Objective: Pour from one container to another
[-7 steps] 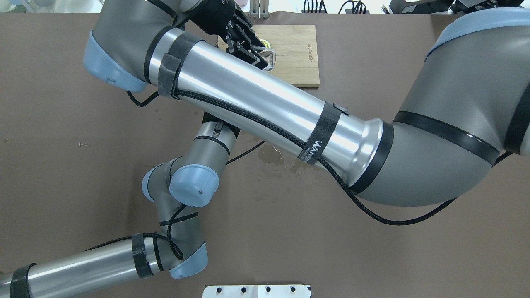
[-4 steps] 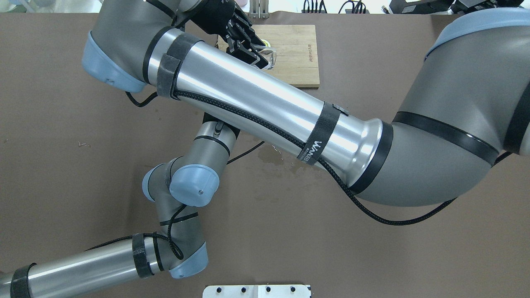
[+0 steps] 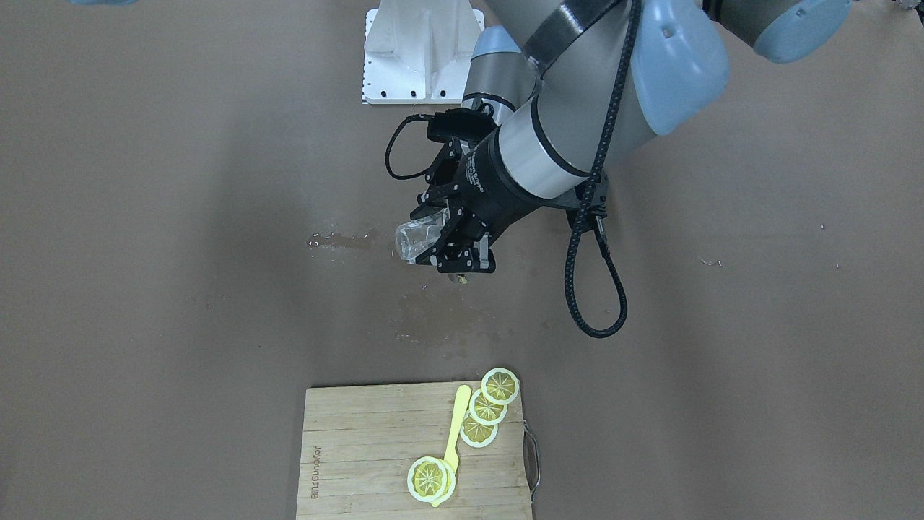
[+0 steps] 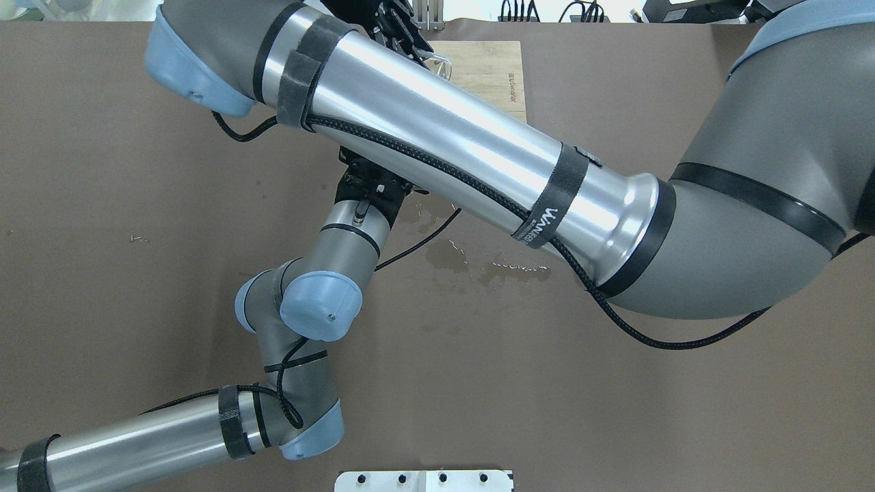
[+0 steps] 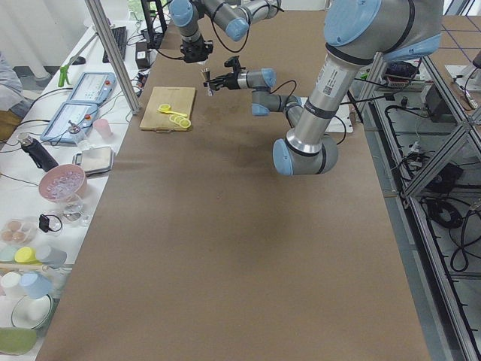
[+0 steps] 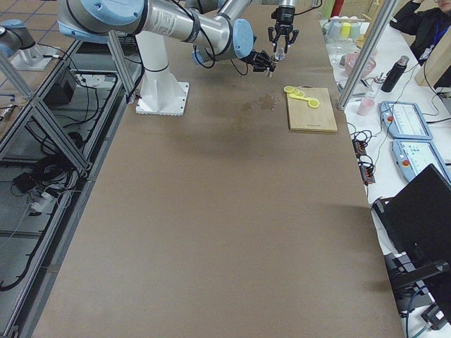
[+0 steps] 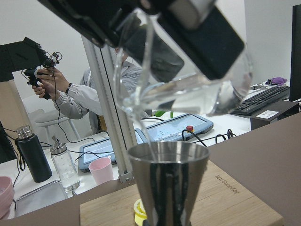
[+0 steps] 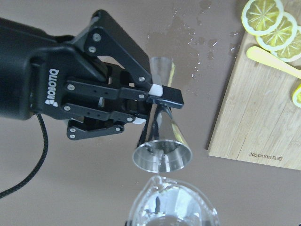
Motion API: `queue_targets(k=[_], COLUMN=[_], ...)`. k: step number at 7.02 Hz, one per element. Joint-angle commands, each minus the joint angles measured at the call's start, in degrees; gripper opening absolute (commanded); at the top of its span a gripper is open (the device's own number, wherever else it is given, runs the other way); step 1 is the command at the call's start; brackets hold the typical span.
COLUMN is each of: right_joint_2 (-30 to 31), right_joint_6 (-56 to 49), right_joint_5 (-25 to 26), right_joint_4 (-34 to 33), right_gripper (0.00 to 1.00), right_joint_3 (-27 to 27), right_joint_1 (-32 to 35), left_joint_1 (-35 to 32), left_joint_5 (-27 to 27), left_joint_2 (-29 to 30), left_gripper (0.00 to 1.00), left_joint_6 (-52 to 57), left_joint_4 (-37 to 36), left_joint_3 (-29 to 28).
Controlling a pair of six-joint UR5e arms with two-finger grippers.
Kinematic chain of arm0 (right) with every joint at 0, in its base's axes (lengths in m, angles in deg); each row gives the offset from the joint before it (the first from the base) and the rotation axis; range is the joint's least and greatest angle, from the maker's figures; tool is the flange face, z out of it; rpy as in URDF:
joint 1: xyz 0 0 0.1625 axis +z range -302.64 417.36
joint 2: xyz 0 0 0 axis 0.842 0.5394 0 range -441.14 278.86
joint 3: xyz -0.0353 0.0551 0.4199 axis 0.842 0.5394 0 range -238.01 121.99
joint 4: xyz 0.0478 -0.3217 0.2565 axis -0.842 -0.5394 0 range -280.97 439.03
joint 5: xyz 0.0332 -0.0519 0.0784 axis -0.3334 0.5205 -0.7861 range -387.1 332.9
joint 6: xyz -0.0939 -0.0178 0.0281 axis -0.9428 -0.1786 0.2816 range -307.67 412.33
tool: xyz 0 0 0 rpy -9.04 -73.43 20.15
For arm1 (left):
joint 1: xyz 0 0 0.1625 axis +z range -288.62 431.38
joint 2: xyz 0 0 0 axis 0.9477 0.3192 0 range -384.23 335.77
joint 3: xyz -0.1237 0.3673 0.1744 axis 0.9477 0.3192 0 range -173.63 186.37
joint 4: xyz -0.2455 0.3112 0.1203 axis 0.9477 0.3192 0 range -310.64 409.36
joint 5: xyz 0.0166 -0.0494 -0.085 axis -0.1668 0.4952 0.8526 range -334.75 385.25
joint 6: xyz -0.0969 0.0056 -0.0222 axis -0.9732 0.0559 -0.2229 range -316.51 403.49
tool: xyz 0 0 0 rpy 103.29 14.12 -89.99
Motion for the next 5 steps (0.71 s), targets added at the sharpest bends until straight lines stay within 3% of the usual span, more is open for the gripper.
queue_targets(k=[1, 5], right_joint_2=[1.3, 6.48], right_joint_6=[0.3, 3.45], right_joint_5=[-3.5, -9.3], right_joint_4=[3.65, 10.24], right_gripper=[0.0, 0.0], right_joint_3=[-0.64, -8.96], right_joint_1=[2.39, 5.55], left_joint_1=[0.01, 0.01], left_joint_5=[0.03, 0.03], left_joint_2=[-0.03, -0.03], left_gripper=[0.0, 0.0], left_joint_6=[-0.09, 0.0], left_joint_4=[0.0, 0.0], left_joint_3=[-0.03, -0.03])
